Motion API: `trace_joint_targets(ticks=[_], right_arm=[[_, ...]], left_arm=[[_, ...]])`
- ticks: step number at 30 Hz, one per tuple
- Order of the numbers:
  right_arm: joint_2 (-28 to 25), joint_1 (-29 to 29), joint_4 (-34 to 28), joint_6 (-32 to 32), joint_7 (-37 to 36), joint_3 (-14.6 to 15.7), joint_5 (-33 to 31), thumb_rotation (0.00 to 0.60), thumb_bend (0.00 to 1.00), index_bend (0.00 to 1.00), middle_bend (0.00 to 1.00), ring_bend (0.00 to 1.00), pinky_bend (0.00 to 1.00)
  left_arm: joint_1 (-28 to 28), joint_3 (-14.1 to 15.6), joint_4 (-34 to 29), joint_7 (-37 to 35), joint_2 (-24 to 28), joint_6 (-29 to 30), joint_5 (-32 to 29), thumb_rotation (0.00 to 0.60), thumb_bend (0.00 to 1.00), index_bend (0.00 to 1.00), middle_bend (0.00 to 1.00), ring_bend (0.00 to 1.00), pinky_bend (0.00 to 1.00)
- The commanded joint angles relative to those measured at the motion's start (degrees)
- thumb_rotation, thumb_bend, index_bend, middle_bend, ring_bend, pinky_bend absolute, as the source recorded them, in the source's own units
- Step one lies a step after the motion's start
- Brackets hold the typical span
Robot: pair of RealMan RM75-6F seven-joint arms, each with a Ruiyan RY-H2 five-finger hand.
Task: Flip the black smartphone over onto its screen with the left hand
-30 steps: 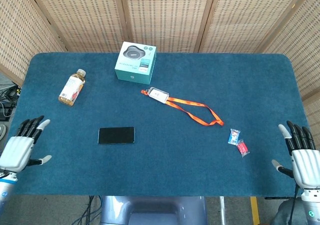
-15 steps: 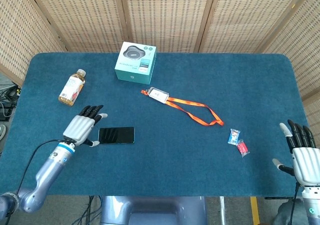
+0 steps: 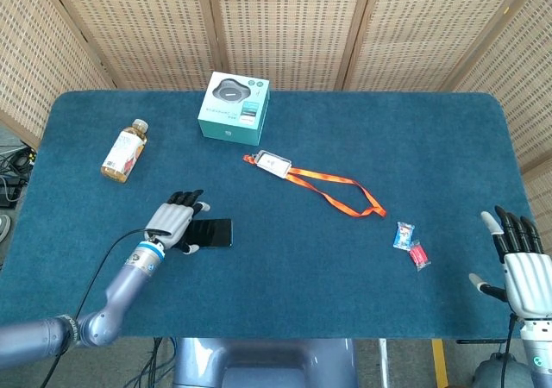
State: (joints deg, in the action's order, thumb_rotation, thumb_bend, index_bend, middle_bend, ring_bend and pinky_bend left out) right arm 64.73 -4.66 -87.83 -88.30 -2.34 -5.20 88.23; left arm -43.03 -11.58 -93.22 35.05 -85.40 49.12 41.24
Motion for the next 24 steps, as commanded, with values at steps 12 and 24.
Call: trace_joint_targets(ticks=[12,24], right_arm=[[-0.48,-0.13,-0.07,0.19,-1.30,-0.01,-0.04,0.600,0.00,0.00,0.00,0.00,0.00],[-0.71,-0.24,-0.06,0.53,-2.02,-0.03,-0.30,0.600,0.00,0.00,0.00,0.00,0.00]], left_arm=[[-5.25,0.18,4.28,0.59,-5.81,0.92,-8.22,0.600,0.17,0.24,0.00,0.00,0.00],[-6.47,1.72,7.40,-0.79,-7.92,0.46,-9.54,0.600,0.17,0.25,0.00,0.00,0.00]])
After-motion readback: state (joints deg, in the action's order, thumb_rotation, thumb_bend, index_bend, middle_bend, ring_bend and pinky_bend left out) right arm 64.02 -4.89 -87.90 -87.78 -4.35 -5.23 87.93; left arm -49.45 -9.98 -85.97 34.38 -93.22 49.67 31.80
